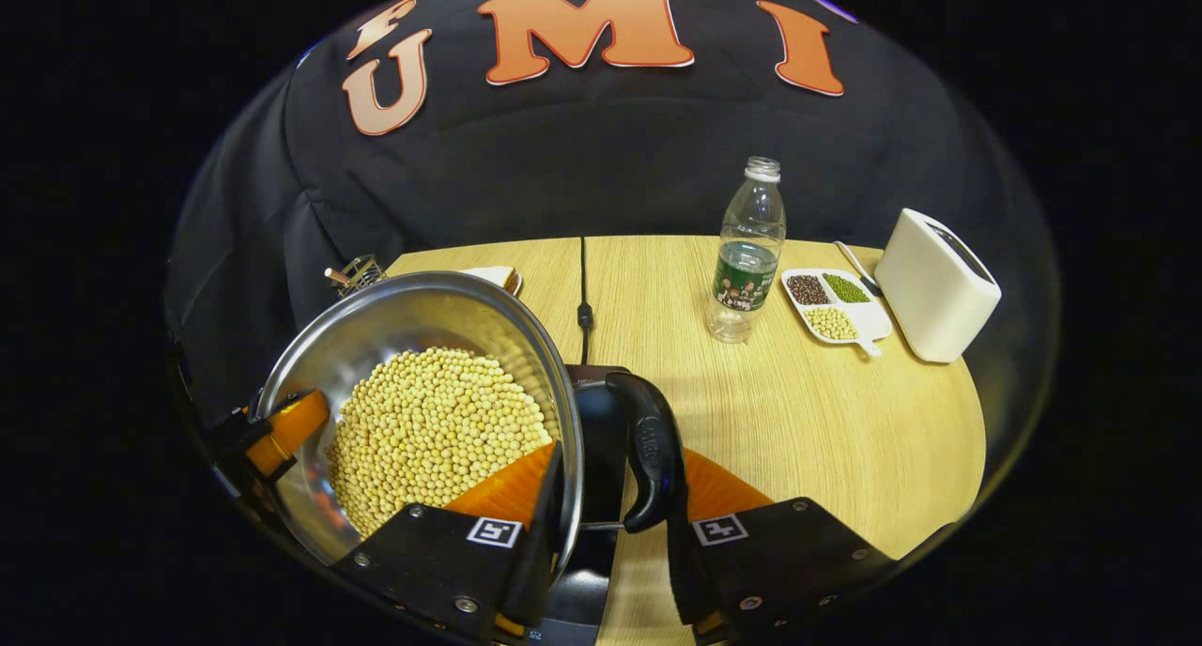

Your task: First push the handle of the pot to place it horizontally, then grasp the pot with both hands and set it on the induction cooktop.

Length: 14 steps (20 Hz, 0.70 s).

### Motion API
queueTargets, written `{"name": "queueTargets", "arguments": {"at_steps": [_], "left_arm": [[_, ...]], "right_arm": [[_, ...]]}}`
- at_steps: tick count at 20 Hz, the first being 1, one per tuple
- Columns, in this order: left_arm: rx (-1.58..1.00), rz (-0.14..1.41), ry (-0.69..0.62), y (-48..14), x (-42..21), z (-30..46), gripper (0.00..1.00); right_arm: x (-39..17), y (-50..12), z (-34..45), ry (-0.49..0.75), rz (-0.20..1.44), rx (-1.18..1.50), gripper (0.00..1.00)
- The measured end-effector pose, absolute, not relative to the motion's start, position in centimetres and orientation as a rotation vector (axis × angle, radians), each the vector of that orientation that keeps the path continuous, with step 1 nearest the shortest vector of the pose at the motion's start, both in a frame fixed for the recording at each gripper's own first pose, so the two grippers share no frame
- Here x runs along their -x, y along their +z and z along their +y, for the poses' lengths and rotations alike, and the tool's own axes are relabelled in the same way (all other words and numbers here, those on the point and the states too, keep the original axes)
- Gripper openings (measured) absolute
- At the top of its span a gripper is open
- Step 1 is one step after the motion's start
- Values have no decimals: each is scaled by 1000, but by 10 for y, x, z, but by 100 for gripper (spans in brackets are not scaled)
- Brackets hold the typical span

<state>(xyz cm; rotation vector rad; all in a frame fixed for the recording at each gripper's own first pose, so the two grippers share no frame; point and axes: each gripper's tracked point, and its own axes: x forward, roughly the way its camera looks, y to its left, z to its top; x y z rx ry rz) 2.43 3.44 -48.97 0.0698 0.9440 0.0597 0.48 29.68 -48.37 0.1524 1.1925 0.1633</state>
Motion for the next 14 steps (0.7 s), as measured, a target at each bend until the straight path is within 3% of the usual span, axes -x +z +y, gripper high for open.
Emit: {"name": "queueTargets", "arguments": {"at_steps": [14], "left_arm": [[-45, 975, 61, -504, -28, 34, 77]], "right_arm": [[4, -507, 308, 139, 1222, -152, 52]]}}
